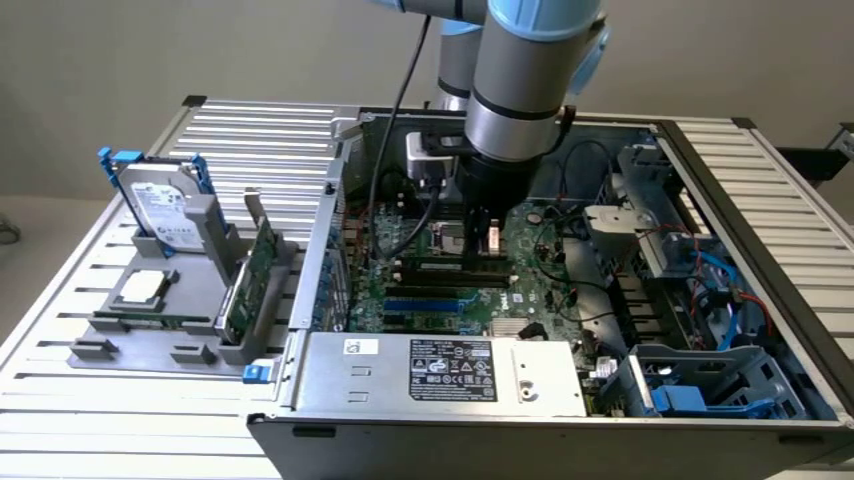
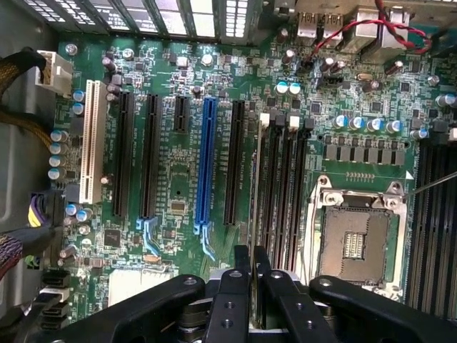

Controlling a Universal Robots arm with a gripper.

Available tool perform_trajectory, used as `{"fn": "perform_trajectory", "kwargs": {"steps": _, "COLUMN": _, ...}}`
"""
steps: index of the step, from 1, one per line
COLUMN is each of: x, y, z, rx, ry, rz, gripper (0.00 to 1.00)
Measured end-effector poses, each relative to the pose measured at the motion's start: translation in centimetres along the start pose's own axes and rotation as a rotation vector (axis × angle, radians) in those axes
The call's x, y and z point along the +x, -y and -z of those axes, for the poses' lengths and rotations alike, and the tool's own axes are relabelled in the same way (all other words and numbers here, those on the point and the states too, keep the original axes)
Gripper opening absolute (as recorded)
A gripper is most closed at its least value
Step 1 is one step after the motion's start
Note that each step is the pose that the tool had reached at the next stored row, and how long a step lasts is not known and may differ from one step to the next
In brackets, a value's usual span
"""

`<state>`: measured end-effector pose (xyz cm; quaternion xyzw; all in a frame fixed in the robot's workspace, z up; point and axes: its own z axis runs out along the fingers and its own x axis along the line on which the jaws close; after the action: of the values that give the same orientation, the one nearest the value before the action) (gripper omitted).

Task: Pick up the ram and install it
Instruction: 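Insert the ram into the slot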

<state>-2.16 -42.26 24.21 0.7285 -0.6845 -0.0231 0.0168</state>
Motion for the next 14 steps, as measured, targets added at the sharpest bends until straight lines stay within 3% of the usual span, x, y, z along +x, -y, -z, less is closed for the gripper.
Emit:
{"fn": "perform_trajectory", "kwargs": {"steps": 3, "x": -0.07, "y": 0.02, "z": -0.25, "rx": -0.0005, "ry": -0.0062, "rz": -0.001, "gripper": 0.14}}
{"fn": "perform_trajectory", "kwargs": {"steps": 14, "x": -0.44, "y": 0.08, "z": -0.97, "rx": 0.0007, "ry": -0.0085, "rz": -0.002, "gripper": 0.14}}
